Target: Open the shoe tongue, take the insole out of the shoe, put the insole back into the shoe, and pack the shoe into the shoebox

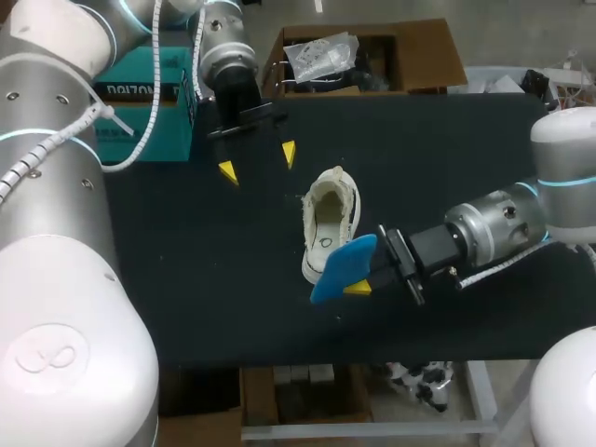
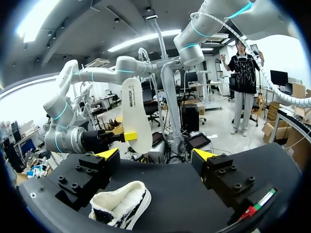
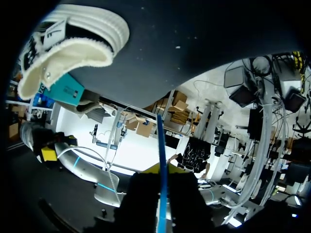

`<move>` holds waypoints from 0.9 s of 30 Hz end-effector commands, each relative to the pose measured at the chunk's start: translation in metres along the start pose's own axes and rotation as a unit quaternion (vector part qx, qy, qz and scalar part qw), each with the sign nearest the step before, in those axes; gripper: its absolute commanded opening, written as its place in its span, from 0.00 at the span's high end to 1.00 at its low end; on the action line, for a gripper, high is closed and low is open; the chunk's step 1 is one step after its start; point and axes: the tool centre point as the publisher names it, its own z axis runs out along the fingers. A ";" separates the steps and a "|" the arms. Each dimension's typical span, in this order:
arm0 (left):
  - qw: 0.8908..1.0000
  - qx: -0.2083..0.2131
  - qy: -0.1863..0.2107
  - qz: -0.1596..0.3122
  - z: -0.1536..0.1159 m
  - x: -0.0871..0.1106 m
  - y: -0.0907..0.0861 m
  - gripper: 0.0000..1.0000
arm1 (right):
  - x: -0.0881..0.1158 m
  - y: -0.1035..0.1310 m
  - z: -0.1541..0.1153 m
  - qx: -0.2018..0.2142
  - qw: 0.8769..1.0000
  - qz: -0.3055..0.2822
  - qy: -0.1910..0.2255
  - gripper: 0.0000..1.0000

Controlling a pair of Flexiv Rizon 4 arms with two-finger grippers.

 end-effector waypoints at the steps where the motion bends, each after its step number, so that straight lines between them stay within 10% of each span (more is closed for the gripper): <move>1: 1.000 0.001 -0.019 0.003 0.002 0.001 0.002 0.00 | 0.000 0.000 -0.001 0.001 1.000 0.000 0.000 1.00; 12: 0.983 -0.063 -0.173 0.003 0.031 0.029 0.002 0.00 | 0.011 0.011 -0.001 -0.037 0.994 -0.026 0.098 1.00; 22: 0.941 -0.116 -0.313 -0.056 0.049 0.029 -0.002 0.00 | 0.035 0.018 -0.006 -0.036 0.981 -0.030 0.186 1.00; 27: 0.941 -0.091 -0.310 -0.097 0.047 0.027 0.000 0.00 | 0.038 0.018 -0.006 -0.032 0.981 -0.031 0.189 1.00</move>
